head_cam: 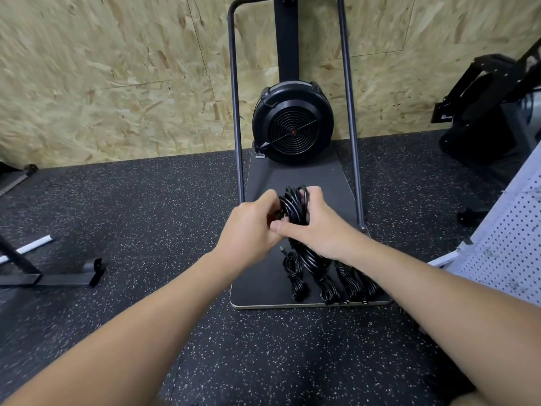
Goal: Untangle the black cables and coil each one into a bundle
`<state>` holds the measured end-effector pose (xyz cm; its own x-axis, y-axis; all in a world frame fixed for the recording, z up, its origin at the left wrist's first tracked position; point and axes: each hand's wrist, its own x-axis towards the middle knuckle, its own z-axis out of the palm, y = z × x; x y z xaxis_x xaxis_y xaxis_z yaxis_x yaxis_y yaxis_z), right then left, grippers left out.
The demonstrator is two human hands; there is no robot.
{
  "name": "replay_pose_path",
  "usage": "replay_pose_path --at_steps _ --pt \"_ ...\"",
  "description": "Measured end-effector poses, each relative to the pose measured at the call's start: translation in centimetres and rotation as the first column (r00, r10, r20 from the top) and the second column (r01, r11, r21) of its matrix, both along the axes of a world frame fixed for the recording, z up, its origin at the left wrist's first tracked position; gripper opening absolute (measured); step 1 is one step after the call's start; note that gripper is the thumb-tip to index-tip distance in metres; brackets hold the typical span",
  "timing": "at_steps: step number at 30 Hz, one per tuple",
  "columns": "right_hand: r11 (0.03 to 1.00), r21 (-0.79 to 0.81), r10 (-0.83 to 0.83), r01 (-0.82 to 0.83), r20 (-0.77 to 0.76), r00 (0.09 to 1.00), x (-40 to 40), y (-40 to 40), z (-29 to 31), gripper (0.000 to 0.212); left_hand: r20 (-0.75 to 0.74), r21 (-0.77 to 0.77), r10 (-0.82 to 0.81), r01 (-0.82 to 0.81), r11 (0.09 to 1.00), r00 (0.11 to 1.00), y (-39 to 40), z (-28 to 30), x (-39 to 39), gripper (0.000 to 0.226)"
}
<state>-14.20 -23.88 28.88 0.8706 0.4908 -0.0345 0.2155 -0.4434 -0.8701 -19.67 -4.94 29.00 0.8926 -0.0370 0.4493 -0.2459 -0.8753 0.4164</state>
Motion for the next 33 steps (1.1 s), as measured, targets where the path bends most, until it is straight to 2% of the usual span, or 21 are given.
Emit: replay_pose_path --at_steps 2,6,8,11,14,17,19,21,24,25,27,28,30,31,32,33 --pt "0.998 0.066 0.004 -0.002 -0.037 0.999 -0.3 0.1 0.4 0.084 0.013 0.021 -0.004 0.004 1.000 1.000 0.4 0.5 0.0 0.028" --pt "0.918 0.395 0.102 0.033 -0.316 0.943 -0.8 0.8 0.9 0.072 0.032 0.100 -0.051 0.047 0.994 0.998 0.7 1.4 0.1 0.028" --pt "0.900 0.436 0.174 -0.005 -0.348 0.921 -0.9 0.6 1.2 0.074 0.009 0.100 -0.070 0.069 0.993 0.998 1.1 1.7 0.1 0.025" --pt "0.885 0.454 0.290 -0.106 -0.358 0.887 -0.3 -0.3 1.1 0.080 -0.041 -0.009 -0.095 0.094 0.996 0.995 1.7 2.0 -0.3 0.017" --pt "0.878 0.432 0.387 -0.206 -0.388 0.836 0.2 -1.7 1.0 0.081 -0.070 -0.125 -0.132 0.123 0.984 0.989 1.7 2.3 -0.9 0.016" --pt "0.882 0.379 0.428 -0.279 -0.398 0.811 1.2 -2.6 0.7 0.076 -0.100 -0.164 -0.147 0.130 0.978 0.984 1.5 2.1 -1.3 0.017" --pt "0.914 0.224 0.391 -0.338 -0.264 0.882 1.8 -2.9 0.5 0.073 -0.106 -0.126 -0.144 0.130 0.983 0.984 0.6 1.8 -1.4 0.019" --pt "0.954 0.021 0.299 -0.298 -0.088 0.950 1.8 -2.9 0.3 0.062 -0.095 -0.028 -0.155 0.153 0.988 0.983 -0.7 1.5 -1.5 0.021" --pt "0.977 -0.040 0.213 -0.211 0.049 0.976 1.6 -2.3 0.5 0.043 -0.066 0.014 -0.146 0.147 0.989 0.987 -1.7 1.6 -1.2 0.024" --pt "0.980 -0.044 0.199 -0.195 0.107 0.974 1.6 -2.2 0.6 0.042 -0.055 -0.033 -0.137 0.136 0.990 0.989 -1.8 1.7 -0.9 0.023" --pt "0.981 -0.066 0.190 -0.180 0.216 0.958 2.0 -2.4 1.0 0.053 -0.032 -0.248 -0.115 0.104 0.963 0.993 -2.4 1.5 -0.7 0.025" --pt "0.985 -0.070 0.172 -0.159 0.245 0.954 2.1 -2.6 1.4 0.057 -0.058 -0.383 -0.093 0.064 0.922 0.994 -2.7 1.1 -0.5 0.038" --pt "0.995 -0.034 0.103 -0.098 0.270 0.957 2.7 -3.1 1.5 0.053 -0.226 -0.637 -0.138 -0.039 0.770 0.964 -3.6 0.1 -0.4 0.083" --pt "0.998 -0.003 0.066 -0.068 0.279 0.958 2.8 -3.3 1.6 0.049 -0.309 -0.740 -0.224 -0.086 0.667 0.924 -4.2 -0.5 -0.5 0.095" --pt "0.998 0.025 0.040 -0.050 0.289 0.956 3.0 -3.3 1.6 0.046 -0.352 -0.810 -0.324 -0.113 0.575 0.878 -4.7 -1.1 -0.6 0.097" --pt "0.998 0.042 0.040 -0.054 0.301 0.953 3.0 -3.1 1.7 0.044 -0.343 -0.852 -0.407 -0.098 0.514 0.847 -5.1 -1.6 -0.6 0.090"
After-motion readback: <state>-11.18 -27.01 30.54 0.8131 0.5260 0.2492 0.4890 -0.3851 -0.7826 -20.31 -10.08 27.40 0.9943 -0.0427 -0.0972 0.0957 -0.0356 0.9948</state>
